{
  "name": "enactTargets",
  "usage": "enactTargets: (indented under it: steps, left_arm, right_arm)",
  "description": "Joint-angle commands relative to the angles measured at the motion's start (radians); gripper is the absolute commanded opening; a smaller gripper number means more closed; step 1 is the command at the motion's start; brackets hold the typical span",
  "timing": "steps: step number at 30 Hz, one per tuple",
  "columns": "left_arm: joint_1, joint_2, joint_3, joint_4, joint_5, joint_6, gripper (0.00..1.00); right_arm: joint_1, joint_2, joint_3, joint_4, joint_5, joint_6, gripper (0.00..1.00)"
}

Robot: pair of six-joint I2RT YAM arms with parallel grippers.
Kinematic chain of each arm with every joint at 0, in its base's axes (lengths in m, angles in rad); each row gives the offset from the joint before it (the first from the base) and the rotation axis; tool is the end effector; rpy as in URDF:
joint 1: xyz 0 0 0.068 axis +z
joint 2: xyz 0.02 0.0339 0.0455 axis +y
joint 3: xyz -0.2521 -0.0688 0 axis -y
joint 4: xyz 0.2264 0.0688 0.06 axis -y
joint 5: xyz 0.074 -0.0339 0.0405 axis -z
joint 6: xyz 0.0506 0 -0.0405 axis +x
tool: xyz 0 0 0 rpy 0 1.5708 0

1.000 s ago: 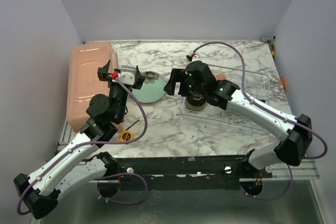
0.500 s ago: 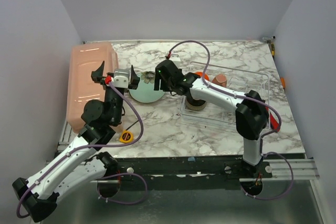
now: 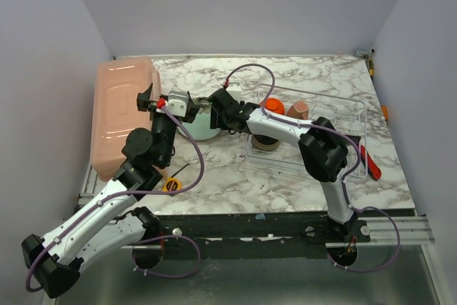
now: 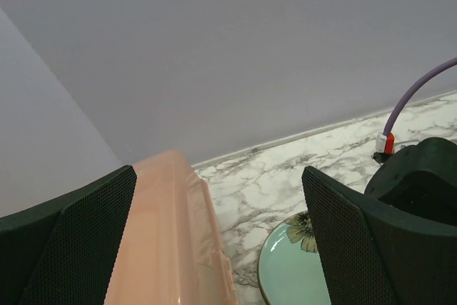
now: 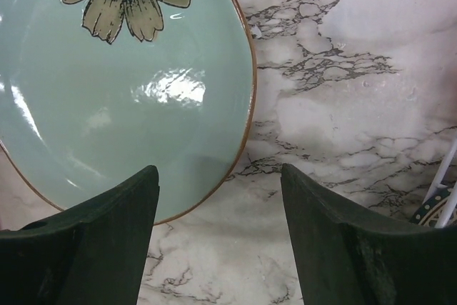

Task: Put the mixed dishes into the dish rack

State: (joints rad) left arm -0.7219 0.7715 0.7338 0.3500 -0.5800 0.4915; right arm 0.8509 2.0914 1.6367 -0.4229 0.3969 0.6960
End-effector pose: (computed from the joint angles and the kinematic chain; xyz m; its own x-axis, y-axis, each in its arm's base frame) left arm 0.1523 -0.0971 0.3764 0.2794 0.2799 -0.9184 0.0334 0.9531 0.3007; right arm 0.3129 0.3271 0.1939 -0.7294 0.0651 -0.6810 -0.0820 0.9800 0.1815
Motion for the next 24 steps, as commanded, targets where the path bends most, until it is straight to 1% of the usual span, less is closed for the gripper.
enactTargets:
  steps: [1,9,11,21,24]
  left_arm:
    - [0.007,0.006,0.019,-0.021,0.034,-0.025,0.98]
    - [0.007,0.015,0.019,-0.025,0.037,-0.029,0.98]
    - [0.006,0.021,0.023,-0.029,0.038,-0.03,0.98]
    - [0.006,0.034,0.026,-0.032,0.041,-0.034,0.98]
    - [0.007,0.034,0.027,-0.036,0.044,-0.037,0.98]
  right_arm:
    - [-0.018,0.042,0.03,0.044,-0.026,0.043,0.71]
    - [-0.04,0.076,0.022,0.086,-0.045,0.12,0.69]
    - [-0.045,0.083,0.023,0.098,-0.049,0.125,0.66]
    - [-0.053,0.115,0.013,0.122,-0.025,0.141,0.63]
    - [-0.053,0.126,0.013,0.126,-0.027,0.144,0.58]
